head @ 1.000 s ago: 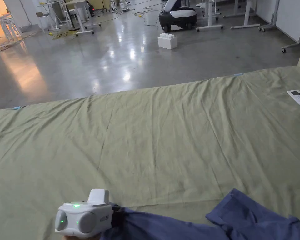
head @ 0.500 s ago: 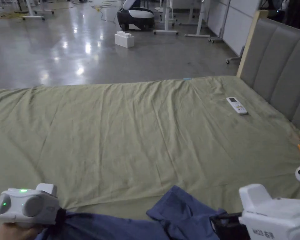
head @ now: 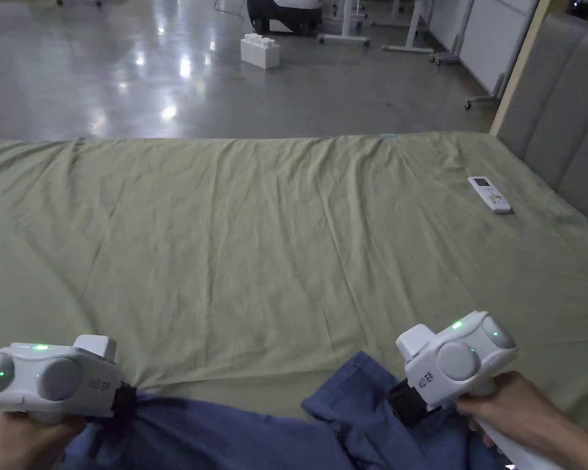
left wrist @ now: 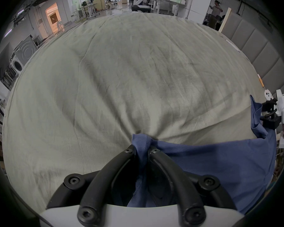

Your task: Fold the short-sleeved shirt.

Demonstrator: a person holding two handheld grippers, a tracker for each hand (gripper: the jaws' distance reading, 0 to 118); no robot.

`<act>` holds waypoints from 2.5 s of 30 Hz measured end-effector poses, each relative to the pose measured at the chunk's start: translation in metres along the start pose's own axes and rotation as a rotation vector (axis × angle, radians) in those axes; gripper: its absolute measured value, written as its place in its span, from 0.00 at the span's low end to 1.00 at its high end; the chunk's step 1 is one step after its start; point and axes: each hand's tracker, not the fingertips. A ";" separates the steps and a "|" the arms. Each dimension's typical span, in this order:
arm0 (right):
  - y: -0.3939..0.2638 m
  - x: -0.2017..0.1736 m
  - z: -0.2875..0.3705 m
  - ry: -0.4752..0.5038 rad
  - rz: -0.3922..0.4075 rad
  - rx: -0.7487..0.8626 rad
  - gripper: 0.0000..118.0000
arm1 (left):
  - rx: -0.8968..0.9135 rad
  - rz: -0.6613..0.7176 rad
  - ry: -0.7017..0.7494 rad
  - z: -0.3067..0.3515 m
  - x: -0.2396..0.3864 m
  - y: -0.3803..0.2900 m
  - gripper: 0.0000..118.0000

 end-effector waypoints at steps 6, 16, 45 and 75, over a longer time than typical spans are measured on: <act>-0.019 0.001 0.025 0.064 -0.097 0.092 0.00 | 0.128 0.007 0.026 0.026 0.007 -0.018 0.10; -0.067 -0.005 0.243 0.030 -0.217 0.665 0.00 | 0.636 0.081 -0.097 0.269 -0.028 -0.065 0.07; -0.010 -0.010 0.575 -0.345 -0.250 1.328 0.00 | 1.193 0.077 0.204 0.598 -0.057 -0.029 0.06; 0.097 0.001 0.525 -0.517 -0.167 1.279 0.00 | 1.062 0.136 0.222 0.491 -0.074 0.073 0.06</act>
